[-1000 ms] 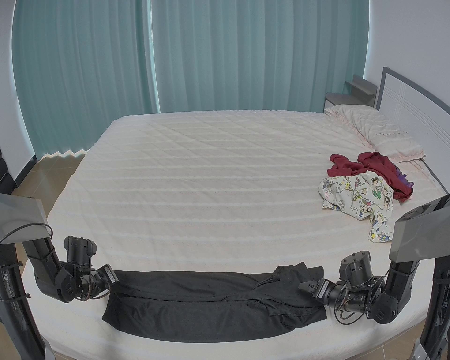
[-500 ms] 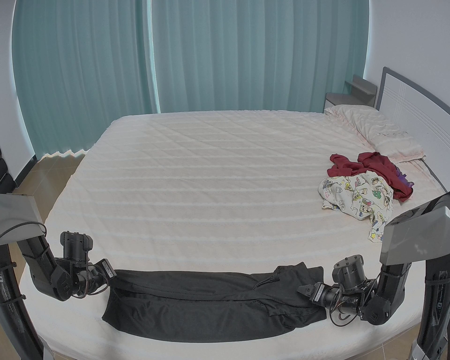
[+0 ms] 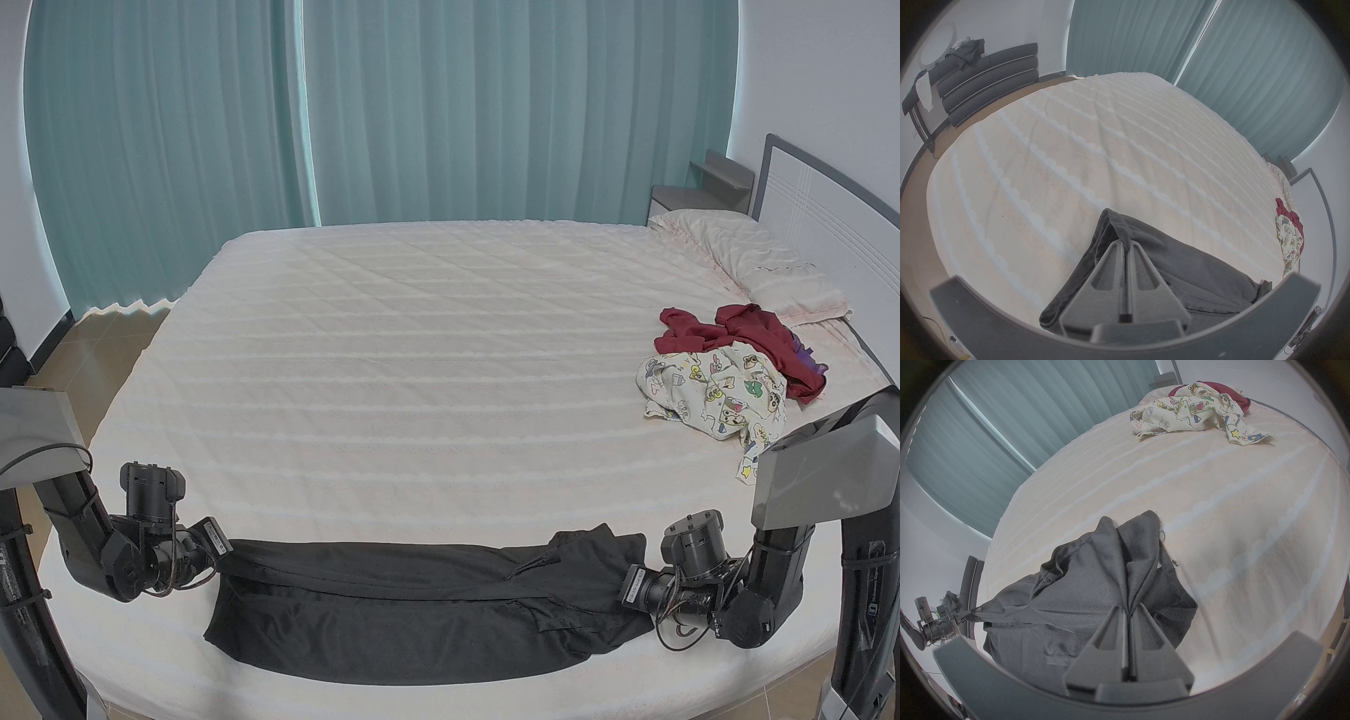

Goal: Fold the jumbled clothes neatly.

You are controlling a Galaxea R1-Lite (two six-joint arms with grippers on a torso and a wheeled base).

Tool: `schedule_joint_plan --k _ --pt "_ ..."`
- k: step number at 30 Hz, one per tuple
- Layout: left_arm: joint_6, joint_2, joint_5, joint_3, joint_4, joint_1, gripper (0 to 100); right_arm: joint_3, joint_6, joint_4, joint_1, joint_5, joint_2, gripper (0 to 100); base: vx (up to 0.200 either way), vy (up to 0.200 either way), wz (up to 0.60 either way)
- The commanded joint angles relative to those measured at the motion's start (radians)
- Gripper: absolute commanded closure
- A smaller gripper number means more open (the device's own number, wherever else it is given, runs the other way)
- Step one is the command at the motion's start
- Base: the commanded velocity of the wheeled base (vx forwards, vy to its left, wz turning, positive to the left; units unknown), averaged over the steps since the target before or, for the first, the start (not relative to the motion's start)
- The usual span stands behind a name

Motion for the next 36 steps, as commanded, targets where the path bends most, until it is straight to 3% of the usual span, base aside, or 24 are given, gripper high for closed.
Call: schedule_joint_plan --k 1,12,13,26,27,36 --pt "-0.001 0.0 0.0 -0.003 -0.001 0.0 100 0.002 -0.001 -0.006 -0.01 -0.001 -0.009 100 0.0 0.0 0.0" --pt "-0.001 0.007 0.0 -0.008 -0.001 0.0 100 0.04 -0.041 -0.008 -0.025 0.006 -0.007 100 0.0 0.0 0.0" --pt "-0.001 0.007 0.0 -0.008 -0.001 0.0 100 0.04 -0.042 -0.008 -0.025 0.008 -0.007 0 0.0 0.0 0.0" --pt "-0.001 0.007 -0.001 -0.006 -0.001 0.003 100 0.014 -0.045 -0.129 -0.033 0.046 0.033 0 0.0 0.0 0.0" --pt "-0.001 0.007 -0.001 -0.006 -0.001 0.003 100 0.014 -0.047 -0.129 -0.033 0.046 0.034 100 0.0 0.0 0.0" --pt "0.003 0.004 0.0 -0.008 -0.001 0.003 100 0.011 -0.062 -0.129 -0.043 0.046 0.02 100 0.0 0.0 0.0"
